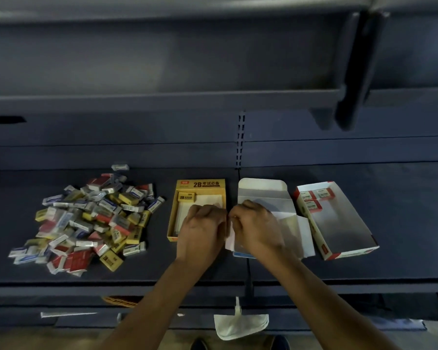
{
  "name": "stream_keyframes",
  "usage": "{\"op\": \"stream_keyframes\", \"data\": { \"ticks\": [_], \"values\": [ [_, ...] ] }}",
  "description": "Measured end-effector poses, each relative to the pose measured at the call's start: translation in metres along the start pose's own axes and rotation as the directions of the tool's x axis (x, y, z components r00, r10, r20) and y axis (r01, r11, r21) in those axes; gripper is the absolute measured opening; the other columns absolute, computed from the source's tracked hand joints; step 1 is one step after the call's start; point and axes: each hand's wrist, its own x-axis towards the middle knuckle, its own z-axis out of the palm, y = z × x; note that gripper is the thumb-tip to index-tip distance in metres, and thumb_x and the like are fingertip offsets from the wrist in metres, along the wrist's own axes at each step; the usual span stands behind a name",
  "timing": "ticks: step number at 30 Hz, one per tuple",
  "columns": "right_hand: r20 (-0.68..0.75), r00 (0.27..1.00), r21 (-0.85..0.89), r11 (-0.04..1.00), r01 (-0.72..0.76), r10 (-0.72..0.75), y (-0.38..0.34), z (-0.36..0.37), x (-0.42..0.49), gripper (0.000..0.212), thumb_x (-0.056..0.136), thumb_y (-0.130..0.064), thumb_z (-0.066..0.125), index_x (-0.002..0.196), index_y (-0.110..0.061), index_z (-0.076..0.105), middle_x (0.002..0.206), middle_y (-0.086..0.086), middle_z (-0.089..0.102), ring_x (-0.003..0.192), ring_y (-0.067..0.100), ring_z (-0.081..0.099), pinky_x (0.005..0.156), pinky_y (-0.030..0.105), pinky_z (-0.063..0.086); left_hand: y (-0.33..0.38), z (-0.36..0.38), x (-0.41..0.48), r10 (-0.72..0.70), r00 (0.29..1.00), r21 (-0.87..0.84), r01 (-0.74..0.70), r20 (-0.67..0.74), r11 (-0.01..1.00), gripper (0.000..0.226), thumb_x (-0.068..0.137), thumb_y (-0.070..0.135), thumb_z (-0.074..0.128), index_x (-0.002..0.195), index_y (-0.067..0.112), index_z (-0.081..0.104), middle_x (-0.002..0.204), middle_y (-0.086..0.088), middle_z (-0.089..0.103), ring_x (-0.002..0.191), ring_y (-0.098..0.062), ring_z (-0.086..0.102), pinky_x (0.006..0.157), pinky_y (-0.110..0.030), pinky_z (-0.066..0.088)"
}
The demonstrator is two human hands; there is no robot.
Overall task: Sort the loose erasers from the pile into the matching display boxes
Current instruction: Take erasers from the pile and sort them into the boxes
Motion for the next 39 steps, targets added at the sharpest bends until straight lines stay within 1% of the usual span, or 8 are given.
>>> {"op": "stream_keyframes", "data": {
  "ticks": [5, 8, 14, 19, 23, 27, 32, 39],
  "values": [
    [-0.002, 0.996, 0.039, 0.995, 0.087, -0.087, -0.032, 0.016, 0.006, 0.009, 0.079, -0.014, 0.065, 0.088, -0.014, 0.067, 0.089, 0.004, 0.064, 0.079, 0.026, 0.063, 0.059, 0.031, 0.048, -0.03, -0.015, -0.019, -0.131, 0.991, 0.043, 0.13, 0.006, 0.991, 0.024, 0.075, 0.013, 0.066, 0.099, 0.017, 0.069, 0.095, -0.005, 0.068, 0.085, -0.03, 0.061, 0.068, -0.034, 0.053],
    [0.001, 0.991, 0.083, 0.988, 0.134, -0.134, -0.054, 0.025, 0.009, 0.009, 0.075, -0.01, 0.068, 0.083, -0.014, 0.067, 0.084, 0.003, 0.063, 0.072, 0.026, 0.063, 0.053, 0.032, 0.049, -0.045, -0.024, -0.03, -0.174, 0.985, 0.043, 0.174, -0.003, 0.984, 0.027, 0.08, 0.019, 0.049, 0.098, 0.017, 0.069, 0.095, -0.003, 0.068, 0.085, -0.029, 0.06, 0.07, -0.037, 0.053],
    [0.061, 0.973, 0.239, 0.949, 0.203, -0.224, -0.1, 0.039, 0.013, 0.012, 0.084, -0.013, 0.057, 0.09, -0.014, 0.066, 0.093, 0.005, 0.062, 0.085, 0.025, 0.061, 0.068, 0.038, 0.052, -0.072, -0.048, -0.058, -0.24, 0.968, 0.048, 0.243, -0.07, 0.969, 0.018, 0.074, 0.003, 0.067, 0.089, 0.012, 0.067, 0.081, -0.008, 0.065, 0.072, -0.031, 0.06, 0.059, -0.034, 0.05],
    [0.146, 0.949, 0.311, 0.924, 0.223, -0.278, -0.129, 0.057, 0.012, 0.019, 0.089, -0.012, 0.054, 0.105, -0.014, 0.064, 0.107, 0.002, 0.06, 0.097, 0.017, 0.057, 0.081, 0.03, 0.048, -0.1, -0.07, -0.084, -0.327, 0.945, 0.08, 0.327, -0.01, 0.942, 0.026, 0.07, 0.005, 0.074, 0.094, 0.014, 0.07, 0.085, -0.007, 0.066, 0.069, -0.028, 0.065, 0.05, -0.031, 0.051],
    [0.217, 0.936, 0.271, 0.938, 0.215, -0.277, -0.14, 0.076, 0.012, 0.027, 0.091, -0.013, 0.053, 0.116, -0.016, 0.06, 0.117, 0.0, 0.057, 0.107, 0.016, 0.053, 0.085, 0.026, 0.043, -0.12, -0.077, -0.099, -0.343, 0.934, 0.201, 0.319, 0.096, 0.926, 0.046, 0.05, -0.002, 0.079, 0.092, 0.017, 0.072, 0.086, -0.005, 0.067, 0.058, -0.027, 0.065, 0.042, -0.028, 0.049],
    [0.266, 0.932, 0.223, 0.956, 0.19, -0.248, -0.146, 0.089, 0.014, 0.033, 0.091, -0.013, 0.051, 0.123, -0.018, 0.054, 0.124, 0.0, 0.053, 0.113, 0.018, 0.049, 0.089, 0.028, 0.042, -0.132, -0.078, -0.107, -0.308, 0.947, 0.279, 0.274, 0.086, 0.92, 0.06, 0.037, -0.006, 0.081, 0.091, 0.018, 0.074, 0.088, -0.004, 0.069, 0.059, -0.027, 0.066, 0.037, -0.028, 0.049],
    [0.266, 0.953, 0.117, 0.986, 0.119, -0.147, -0.151, 0.099, 0.013, 0.029, 0.091, -0.015, 0.051, 0.12, -0.019, 0.049, 0.121, 0.003, 0.053, 0.111, 0.022, 0.051, 0.085, 0.032, 0.048, -0.138, -0.076, -0.111, -0.215, 0.973, 0.317, 0.179, 0.084, 0.931, 0.045, 0.047, -0.006, 0.076, 0.086, 0.015, 0.075, 0.093, -0.003, 0.066, 0.083, -0.029, 0.061, 0.046, -0.032, 0.054],
    [0.263, 0.957, 0.079, 0.991, 0.105, -0.122, -0.153, 0.104, 0.011, 0.031, 0.09, -0.017, 0.054, 0.119, -0.015, 0.045, 0.118, 0.006, 0.053, 0.107, 0.025, 0.053, 0.078, 0.033, 0.047, -0.139, -0.078, -0.108, -0.193, 0.977, 0.306, 0.158, 0.088, 0.939, 0.033, 0.047, -0.007, 0.075, 0.074, 0.012, 0.074, 0.083, -0.005, 0.062, 0.077, -0.028, 0.062, 0.036, -0.029, 0.046]
  ]
}}
